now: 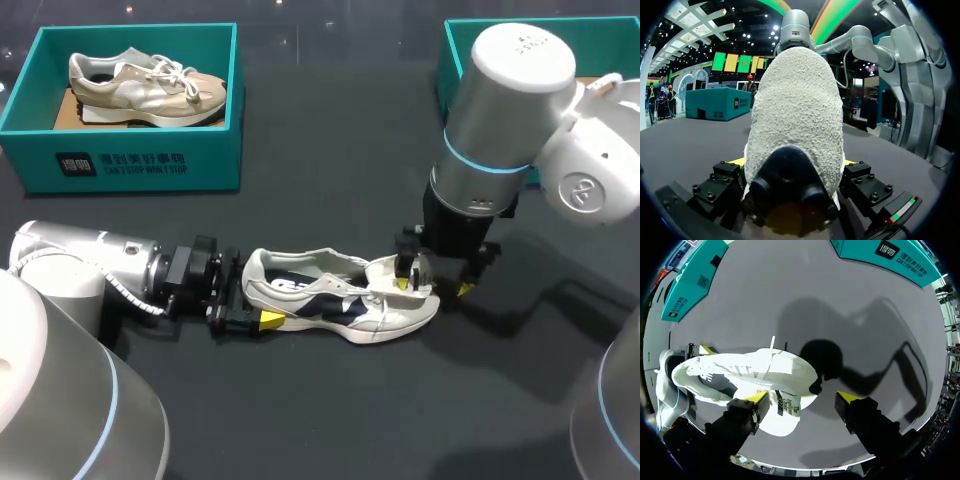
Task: Take the shoe out of the shoebox, open the shoe tongue, remove and reinsert the insole, then place the shoe into the shoebox
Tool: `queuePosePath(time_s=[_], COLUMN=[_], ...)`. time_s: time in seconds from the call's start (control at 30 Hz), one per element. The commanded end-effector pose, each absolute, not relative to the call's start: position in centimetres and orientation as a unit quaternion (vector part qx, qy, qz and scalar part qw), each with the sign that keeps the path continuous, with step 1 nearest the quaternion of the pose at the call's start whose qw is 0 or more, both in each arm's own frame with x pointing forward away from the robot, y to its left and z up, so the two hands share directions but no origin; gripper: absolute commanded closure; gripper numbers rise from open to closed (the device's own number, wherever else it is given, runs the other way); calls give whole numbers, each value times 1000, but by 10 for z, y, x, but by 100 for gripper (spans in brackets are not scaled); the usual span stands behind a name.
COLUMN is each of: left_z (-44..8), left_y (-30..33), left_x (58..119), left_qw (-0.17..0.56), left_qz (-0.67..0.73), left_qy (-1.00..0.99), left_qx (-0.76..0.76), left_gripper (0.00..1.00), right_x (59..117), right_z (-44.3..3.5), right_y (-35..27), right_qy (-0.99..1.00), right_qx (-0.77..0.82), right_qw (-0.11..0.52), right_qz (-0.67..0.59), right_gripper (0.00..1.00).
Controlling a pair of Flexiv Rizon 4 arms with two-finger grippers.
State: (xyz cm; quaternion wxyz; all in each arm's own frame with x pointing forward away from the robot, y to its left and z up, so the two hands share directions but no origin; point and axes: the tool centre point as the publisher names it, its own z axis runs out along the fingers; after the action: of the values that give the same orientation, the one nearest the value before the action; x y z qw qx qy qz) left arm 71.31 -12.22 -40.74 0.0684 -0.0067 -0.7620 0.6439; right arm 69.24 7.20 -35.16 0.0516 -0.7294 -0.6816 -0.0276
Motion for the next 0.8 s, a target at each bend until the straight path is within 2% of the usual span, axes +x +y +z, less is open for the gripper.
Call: queuePosePath(time_s=[0.03,0.3,0.43,0.6,0.67,0.73,0.77,0.8], left_z=[-409,-409,-409,-409,-409,-409,-409,-409], left_y=[-121,-121,-121,-121,-121,-121,-121,-121], left_x=[712,712,712,712,712,712,712,712], left_qw=[68,68,68,68,68,68,68,68], left_qz=[644,644,644,644,644,644,644,644], left_qy=[-762,-762,-762,-762,-762,-762,-762,-762], left_qx=[-6,-6,-6,-6,-6,-6,-6,-6], left_gripper=[100,100,100,100,100,100,100,100], right_x=[689,686,688,691,692,694,695,696], right_z=[-338,-281,-258,-233,-227,-224,-223,-223], right_y=[66,85,104,132,144,156,162,167], right_qy=[-686,-725,-750,-790,-818,-839,-846,-852], right_qx=[-726,-687,-656,-594,-551,-515,-499,-487], right_qw=[38,-33,-83,-134,-145,-155,-161,-164], right_qz=[-35,-26,28,67,73,86,96,103], right_gripper=[18,23,20,23,30,49,52,63])
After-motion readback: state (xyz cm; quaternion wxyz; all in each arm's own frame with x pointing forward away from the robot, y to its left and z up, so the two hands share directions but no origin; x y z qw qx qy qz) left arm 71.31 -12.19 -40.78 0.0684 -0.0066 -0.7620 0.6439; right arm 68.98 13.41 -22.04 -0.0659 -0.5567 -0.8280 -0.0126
